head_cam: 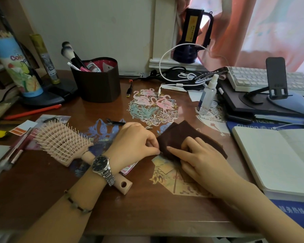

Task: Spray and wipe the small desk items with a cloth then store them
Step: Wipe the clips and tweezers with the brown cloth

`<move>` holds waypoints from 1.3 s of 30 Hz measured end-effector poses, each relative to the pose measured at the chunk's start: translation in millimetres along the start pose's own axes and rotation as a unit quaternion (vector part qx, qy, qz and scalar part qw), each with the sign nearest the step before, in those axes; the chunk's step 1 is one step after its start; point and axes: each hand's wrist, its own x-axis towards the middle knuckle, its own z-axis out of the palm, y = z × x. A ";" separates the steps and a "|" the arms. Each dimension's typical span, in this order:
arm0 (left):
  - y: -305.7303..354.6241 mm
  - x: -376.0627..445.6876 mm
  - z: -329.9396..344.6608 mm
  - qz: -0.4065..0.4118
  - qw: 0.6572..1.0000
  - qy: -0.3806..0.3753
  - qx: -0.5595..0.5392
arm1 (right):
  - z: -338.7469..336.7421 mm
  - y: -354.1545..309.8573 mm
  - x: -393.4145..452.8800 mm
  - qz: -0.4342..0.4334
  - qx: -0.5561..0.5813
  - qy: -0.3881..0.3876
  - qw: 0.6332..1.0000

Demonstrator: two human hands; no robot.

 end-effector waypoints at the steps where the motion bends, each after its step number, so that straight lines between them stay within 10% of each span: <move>1: 0.5 -0.7 -0.1 0.000 1.000 0.000 -0.005 | -0.7 1.7 -1.5 0.001 0.002 0.000 1.000; 27: -8.3 -12.6 -45.3 -0.002 0.999 -0.034 0.040 | 0.4 13.3 -12.0 0.045 0.127 0.060 0.989; 39: -35.3 6.0 -64.6 -0.163 0.980 -0.009 -0.116 | 0.1 12.7 -12.6 0.044 0.104 0.060 0.992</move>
